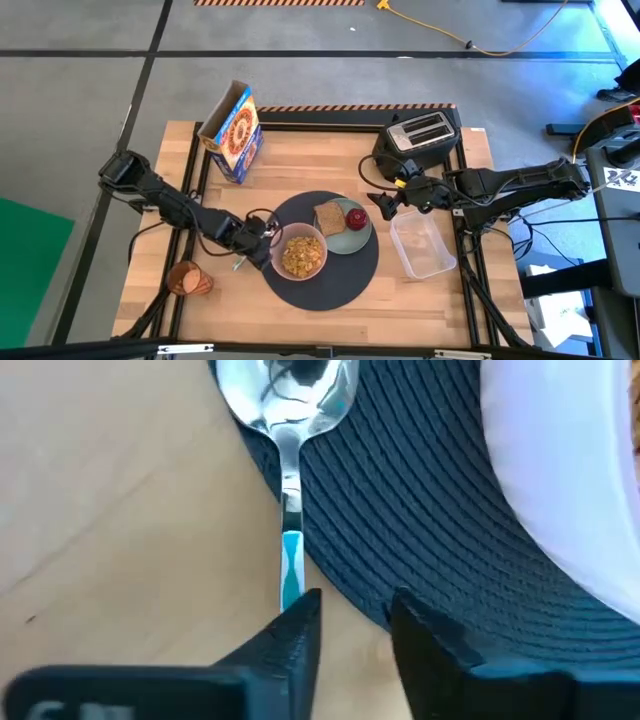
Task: Arrange a breakfast setting
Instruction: Adjust the green spoon on the blue table mat
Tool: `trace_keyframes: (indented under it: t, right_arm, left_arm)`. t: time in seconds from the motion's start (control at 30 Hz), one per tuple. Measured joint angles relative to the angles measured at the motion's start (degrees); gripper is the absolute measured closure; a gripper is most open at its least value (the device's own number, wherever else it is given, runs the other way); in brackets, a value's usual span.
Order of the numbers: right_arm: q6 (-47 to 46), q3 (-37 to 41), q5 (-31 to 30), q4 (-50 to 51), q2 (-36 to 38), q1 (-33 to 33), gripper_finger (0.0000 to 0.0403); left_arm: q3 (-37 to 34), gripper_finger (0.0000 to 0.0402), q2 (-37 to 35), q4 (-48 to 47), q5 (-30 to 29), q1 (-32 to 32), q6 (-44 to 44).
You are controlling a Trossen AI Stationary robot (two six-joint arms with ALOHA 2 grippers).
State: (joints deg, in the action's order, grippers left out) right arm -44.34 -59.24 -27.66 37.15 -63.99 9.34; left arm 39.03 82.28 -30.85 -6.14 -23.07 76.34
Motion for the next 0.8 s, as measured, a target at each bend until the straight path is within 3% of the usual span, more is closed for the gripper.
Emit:
trace_keyframes:
  t: [0.17,0.5,0.63,0.8]
  right_arm:
    - [0.0,0.0,0.2,0.0,0.0,0.0,0.0006]
    - [0.0,0.0,0.3,0.4,0.0,0.0,0.0006]
    - [0.1,0.0,0.3,0.4,0.0,0.0,0.0006]
    - [0.2,0.0,0.3,0.4,0.0,0.0,0.0006]
  left_arm:
    - [0.5,0.0330,0.0,-0.2,0.9,1.1,0.0]
    - [6.9,0.0335,0.0,-8.8,-0.2,0.8,-0.2]
    - [6.8,0.0323,0.0,-13.9,-0.8,0.8,0.0]
    - [3.5,0.0288,0.0,-11.0,-2.5,0.8,1.1]
